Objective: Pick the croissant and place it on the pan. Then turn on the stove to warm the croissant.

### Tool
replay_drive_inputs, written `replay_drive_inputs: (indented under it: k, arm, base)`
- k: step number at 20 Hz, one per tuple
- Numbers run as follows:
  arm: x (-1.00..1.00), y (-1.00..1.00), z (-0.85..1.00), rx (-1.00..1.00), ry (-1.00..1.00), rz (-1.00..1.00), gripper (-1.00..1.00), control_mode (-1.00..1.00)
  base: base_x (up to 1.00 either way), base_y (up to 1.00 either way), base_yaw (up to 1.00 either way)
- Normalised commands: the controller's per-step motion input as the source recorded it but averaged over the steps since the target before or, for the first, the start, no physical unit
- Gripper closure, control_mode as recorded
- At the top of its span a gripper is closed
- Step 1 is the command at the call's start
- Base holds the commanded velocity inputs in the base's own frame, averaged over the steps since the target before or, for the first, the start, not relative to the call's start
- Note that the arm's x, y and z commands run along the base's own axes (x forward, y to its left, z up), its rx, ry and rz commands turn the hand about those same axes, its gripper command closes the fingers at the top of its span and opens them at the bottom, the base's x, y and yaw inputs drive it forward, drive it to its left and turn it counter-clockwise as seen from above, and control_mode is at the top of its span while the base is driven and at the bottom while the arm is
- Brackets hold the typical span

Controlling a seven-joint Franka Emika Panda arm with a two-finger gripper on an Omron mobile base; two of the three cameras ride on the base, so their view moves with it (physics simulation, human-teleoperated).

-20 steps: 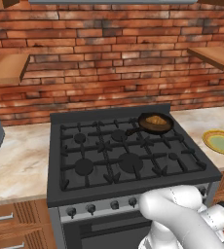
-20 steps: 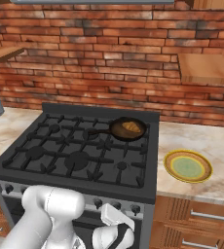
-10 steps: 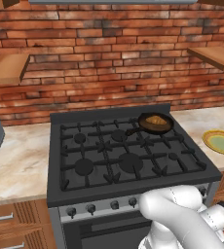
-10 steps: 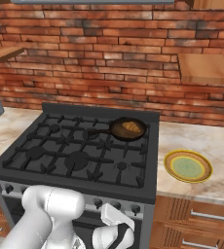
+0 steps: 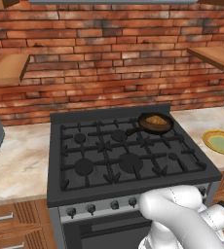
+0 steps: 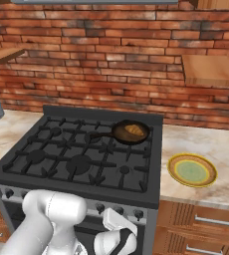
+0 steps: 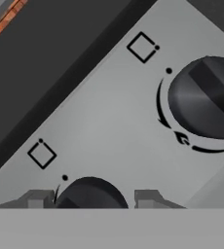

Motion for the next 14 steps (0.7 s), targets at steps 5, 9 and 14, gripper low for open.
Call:
replay_drive_inputs:
  k: [5, 9, 14]
  arm:
    - [0.00, 0.00, 0.00, 0.00, 0.00, 0.00, 1.00, -1.00]
    - [0.00, 0.00, 0.00, -0.06, 0.00, 0.00, 1.00, -1.00]
    - [0.00, 0.00, 0.00, -0.16, 0.00, 0.01, 1.00, -1.00]
  base:
    - [0.00, 0.00, 0.00]
    - [0.00, 0.00, 0.00]
    - [0.00, 0.00, 0.00]
